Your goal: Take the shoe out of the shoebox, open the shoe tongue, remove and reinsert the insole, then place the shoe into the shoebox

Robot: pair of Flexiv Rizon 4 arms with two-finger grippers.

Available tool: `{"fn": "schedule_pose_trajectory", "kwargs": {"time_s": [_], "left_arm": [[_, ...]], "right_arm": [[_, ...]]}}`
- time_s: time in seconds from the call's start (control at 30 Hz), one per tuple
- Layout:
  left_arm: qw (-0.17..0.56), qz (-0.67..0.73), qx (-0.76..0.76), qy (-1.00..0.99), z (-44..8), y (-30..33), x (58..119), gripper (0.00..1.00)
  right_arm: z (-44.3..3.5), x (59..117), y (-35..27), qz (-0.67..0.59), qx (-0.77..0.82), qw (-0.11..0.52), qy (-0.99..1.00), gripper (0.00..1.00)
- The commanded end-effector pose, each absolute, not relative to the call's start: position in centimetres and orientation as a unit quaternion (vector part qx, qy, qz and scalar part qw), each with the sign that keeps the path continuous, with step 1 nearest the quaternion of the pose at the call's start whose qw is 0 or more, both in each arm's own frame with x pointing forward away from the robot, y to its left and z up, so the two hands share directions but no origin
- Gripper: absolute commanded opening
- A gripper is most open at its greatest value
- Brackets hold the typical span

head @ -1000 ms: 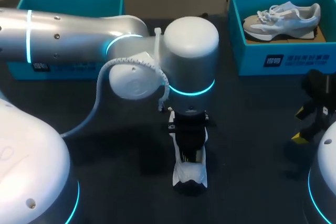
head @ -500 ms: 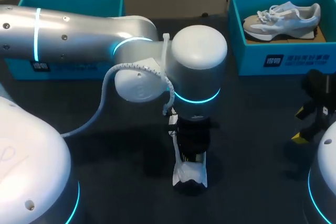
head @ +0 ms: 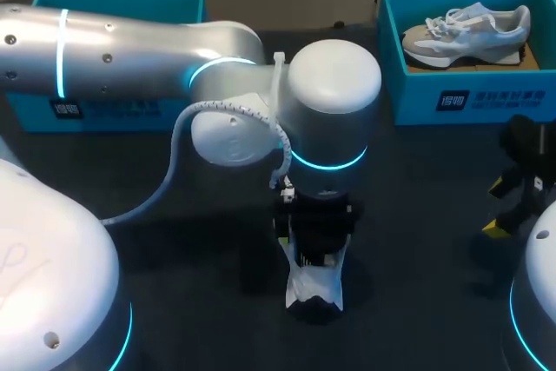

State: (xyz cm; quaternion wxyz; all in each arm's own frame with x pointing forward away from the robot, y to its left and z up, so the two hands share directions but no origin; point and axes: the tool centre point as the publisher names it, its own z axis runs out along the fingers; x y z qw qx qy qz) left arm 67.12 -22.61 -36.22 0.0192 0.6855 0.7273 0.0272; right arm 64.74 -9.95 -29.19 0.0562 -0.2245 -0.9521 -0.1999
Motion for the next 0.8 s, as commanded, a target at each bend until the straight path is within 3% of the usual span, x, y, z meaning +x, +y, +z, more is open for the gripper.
{"fn": "schedule_pose_trajectory", "kwargs": {"time_s": [0.03, 0.8], "left_arm": [[0.018, 0.022, 0.687, 0.726, -35.7, -22.3, 67.7, 1.0], [0.047, 0.024, 0.683, 0.729, -32.0, -21.5, 71.0, 1.0]], "right_arm": [[-29.2, 64.7, -9.9, -0.199, -0.225, 0.056, -0.952, 1.0], [-29.2, 64.7, -9.9, -0.199, -0.225, 0.056, -0.952, 1.0]]}}
